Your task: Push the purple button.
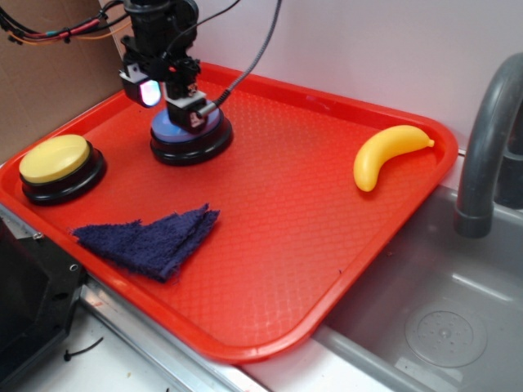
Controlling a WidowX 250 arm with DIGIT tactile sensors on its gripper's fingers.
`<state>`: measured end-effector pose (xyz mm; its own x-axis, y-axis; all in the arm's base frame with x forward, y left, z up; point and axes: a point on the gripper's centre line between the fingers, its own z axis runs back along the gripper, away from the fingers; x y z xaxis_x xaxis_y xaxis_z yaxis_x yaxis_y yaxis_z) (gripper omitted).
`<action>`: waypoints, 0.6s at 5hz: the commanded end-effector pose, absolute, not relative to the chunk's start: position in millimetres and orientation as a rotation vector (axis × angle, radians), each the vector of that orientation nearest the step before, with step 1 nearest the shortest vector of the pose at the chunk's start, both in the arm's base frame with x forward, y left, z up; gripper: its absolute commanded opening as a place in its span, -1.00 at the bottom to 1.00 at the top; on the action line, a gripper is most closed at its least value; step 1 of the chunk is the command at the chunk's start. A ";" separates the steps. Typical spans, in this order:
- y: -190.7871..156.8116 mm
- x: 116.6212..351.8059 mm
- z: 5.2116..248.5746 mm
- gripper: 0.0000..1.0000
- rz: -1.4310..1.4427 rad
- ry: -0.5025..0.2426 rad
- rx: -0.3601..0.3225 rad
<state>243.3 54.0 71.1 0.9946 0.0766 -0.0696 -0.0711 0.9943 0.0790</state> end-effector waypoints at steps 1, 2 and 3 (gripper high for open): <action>60.9 251.4 125.9 1.00 0.118 -0.070 0.121; 63.1 246.2 138.1 1.00 0.128 -0.091 0.104; 64.1 243.3 146.3 1.00 0.136 -0.108 0.097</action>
<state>231.4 59.5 123.0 0.9917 0.1255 0.0276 -0.1274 0.9883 0.0833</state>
